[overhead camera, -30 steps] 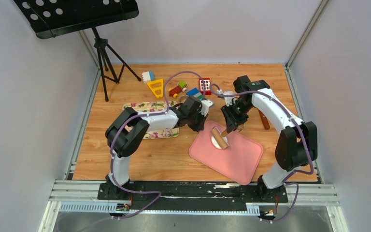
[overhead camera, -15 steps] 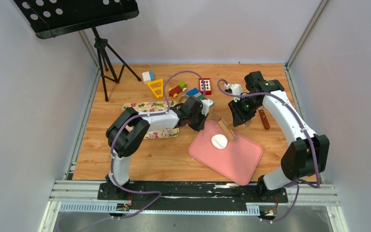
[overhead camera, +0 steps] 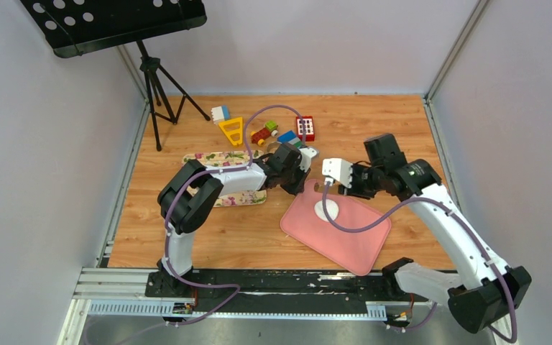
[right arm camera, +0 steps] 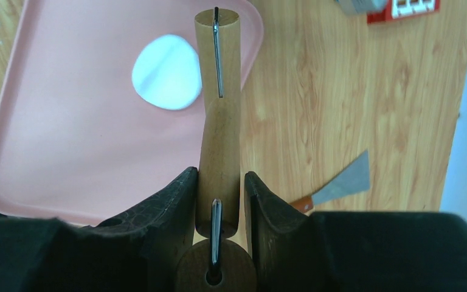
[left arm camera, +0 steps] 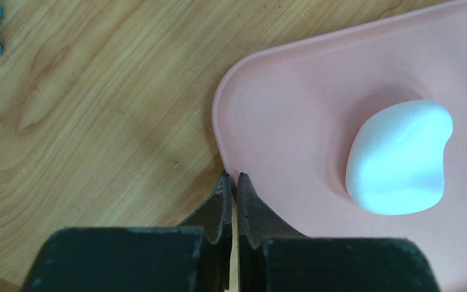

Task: Roll out the dumpling wrappers from the dough
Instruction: Flatten out the dough on the work surface.

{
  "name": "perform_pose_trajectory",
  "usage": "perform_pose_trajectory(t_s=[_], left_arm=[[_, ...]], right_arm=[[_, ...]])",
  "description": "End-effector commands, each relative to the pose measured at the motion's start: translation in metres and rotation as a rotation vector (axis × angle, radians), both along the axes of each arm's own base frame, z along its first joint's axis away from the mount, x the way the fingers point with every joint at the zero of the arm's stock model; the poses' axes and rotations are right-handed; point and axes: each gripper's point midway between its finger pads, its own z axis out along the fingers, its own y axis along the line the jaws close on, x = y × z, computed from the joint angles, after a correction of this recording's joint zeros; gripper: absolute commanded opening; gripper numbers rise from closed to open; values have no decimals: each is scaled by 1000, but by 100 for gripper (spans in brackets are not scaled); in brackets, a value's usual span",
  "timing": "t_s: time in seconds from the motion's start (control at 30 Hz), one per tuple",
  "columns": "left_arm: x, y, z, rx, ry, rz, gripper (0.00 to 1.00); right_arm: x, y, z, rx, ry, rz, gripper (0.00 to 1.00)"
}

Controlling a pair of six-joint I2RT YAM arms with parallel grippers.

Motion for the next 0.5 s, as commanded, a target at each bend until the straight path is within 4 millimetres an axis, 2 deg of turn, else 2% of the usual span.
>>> perform_pose_trajectory(t_s=[0.0,0.1,0.23,0.33,0.47], left_arm=[[-15,8,-27,73,51,-54,0],[-15,8,-27,74,47,-54,0],[-14,8,-26,73,46,-56,0],[-15,8,-27,73,48,-55,0],[-14,9,-26,74,42,-52,0]], right_arm=[[4,29,3,-54,-68,181,0],[-2,36,-14,-107,-39,218,0],[-7,32,-52,-245,7,235,0],[-20,29,-78,-362,50,265,0],[-36,19,-94,-499,95,280,0]])
